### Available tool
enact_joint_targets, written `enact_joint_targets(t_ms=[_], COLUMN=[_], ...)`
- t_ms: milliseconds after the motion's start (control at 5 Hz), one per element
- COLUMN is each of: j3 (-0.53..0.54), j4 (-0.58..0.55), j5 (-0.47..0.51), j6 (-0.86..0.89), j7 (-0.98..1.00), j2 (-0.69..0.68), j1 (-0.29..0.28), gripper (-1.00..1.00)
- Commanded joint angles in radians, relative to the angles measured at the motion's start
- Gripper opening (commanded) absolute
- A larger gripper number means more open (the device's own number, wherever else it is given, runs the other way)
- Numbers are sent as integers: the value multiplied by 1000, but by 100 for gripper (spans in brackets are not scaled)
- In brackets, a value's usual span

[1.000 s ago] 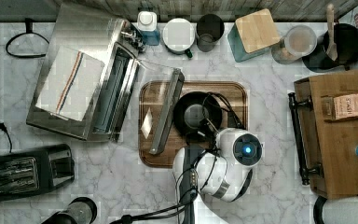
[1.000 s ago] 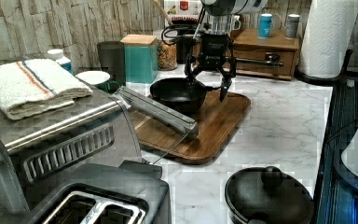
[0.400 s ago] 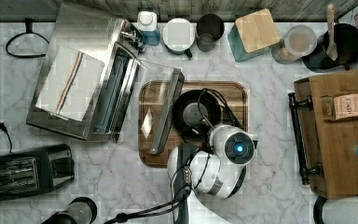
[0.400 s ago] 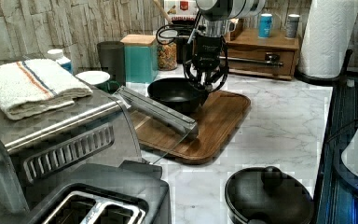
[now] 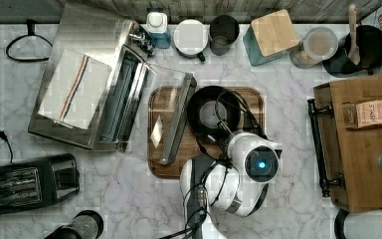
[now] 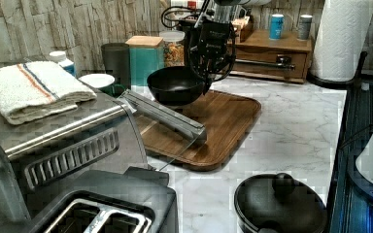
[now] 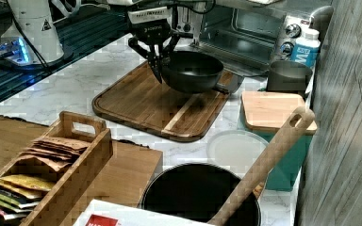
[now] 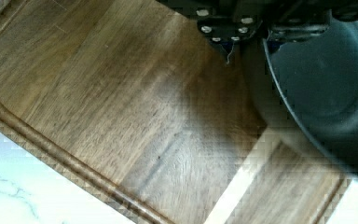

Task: Pick up the bowl.

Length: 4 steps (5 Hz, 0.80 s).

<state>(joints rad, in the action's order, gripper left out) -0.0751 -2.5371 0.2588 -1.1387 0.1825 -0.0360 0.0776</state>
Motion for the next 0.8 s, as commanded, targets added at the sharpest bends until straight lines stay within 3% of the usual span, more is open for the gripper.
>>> enact_joint_targets(t_ms=[200, 400, 600, 800], j3=[30, 11, -87, -62], j4=[155, 308, 485, 515], j5=[-423, -407, -170, -200], j6=[143, 300, 466, 479], j7=[-438, -390, 68, 170], j2=[202, 199, 106, 125], j1=[67, 43, -44, -43], gripper=[-100, -100, -100, -100])
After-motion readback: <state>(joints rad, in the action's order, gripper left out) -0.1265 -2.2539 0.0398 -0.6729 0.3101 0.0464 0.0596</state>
